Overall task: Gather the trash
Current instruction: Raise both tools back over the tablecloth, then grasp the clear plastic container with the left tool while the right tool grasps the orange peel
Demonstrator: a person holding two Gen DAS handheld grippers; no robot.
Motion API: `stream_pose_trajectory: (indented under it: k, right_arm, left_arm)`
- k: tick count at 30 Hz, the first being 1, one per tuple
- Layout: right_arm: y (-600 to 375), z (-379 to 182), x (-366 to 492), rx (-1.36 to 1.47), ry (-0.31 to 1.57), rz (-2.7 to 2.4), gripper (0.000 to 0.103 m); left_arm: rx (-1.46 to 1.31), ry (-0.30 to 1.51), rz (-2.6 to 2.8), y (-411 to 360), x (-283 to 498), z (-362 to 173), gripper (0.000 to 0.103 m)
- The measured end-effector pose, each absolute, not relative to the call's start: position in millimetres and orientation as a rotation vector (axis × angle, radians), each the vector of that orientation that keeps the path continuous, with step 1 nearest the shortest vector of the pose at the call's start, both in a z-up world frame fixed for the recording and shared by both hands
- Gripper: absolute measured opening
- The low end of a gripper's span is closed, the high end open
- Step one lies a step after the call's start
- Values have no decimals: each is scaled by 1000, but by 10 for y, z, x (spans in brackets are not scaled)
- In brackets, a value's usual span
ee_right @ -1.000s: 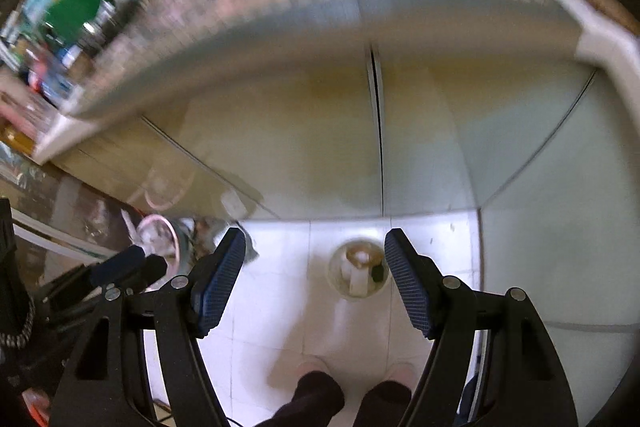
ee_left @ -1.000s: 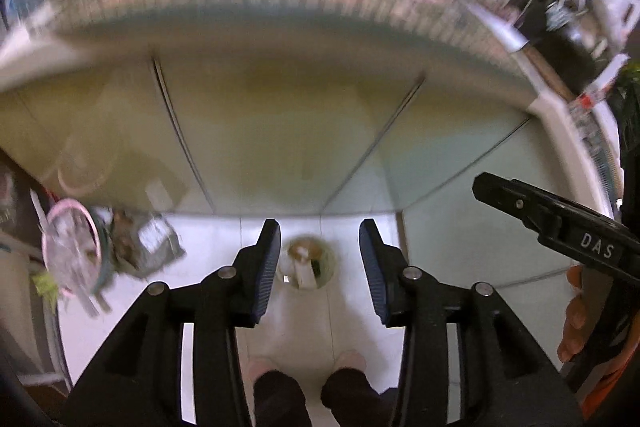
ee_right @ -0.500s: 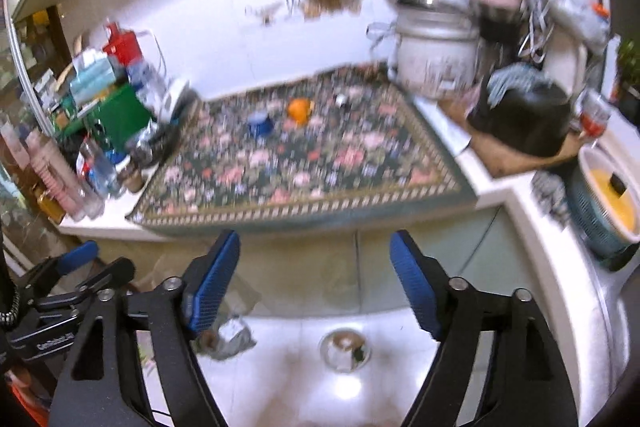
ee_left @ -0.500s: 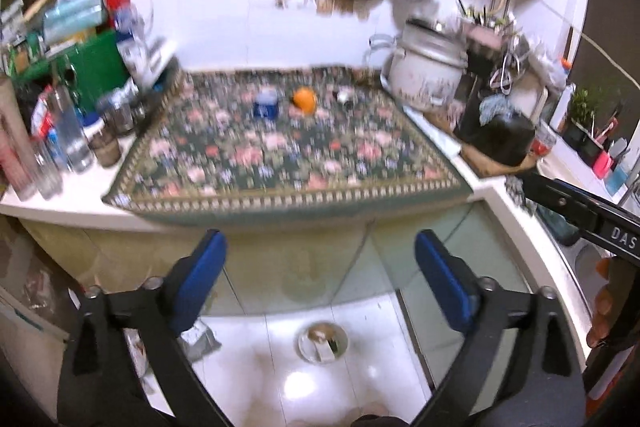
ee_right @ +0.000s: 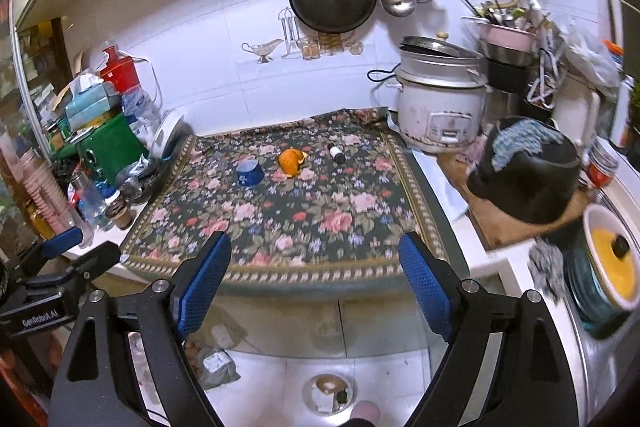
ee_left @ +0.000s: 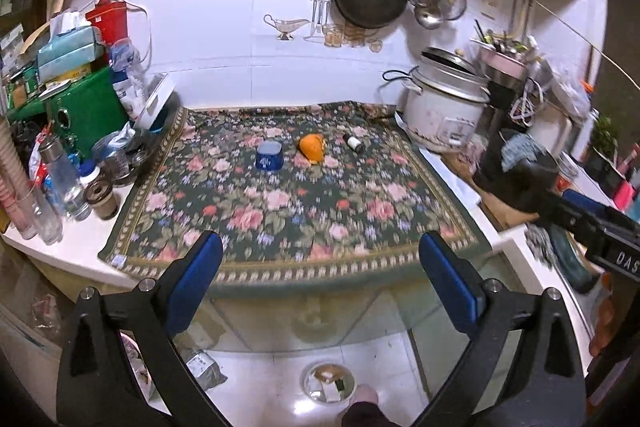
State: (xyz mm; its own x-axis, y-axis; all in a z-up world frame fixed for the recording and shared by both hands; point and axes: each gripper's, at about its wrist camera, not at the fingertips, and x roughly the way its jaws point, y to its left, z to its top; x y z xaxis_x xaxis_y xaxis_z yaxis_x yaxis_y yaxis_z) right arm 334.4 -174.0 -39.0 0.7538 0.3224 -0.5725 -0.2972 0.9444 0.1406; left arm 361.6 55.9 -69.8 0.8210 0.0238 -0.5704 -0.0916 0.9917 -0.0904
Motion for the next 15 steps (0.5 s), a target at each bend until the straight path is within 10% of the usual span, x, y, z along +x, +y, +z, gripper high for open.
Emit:
stream_pose_trajectory:
  k: [15]
  right_arm:
    - [-2020, -495, 4873, -4, 717, 446, 84]
  left_arm:
    - [-256, 664, 292, 714, 5130, -790, 99]
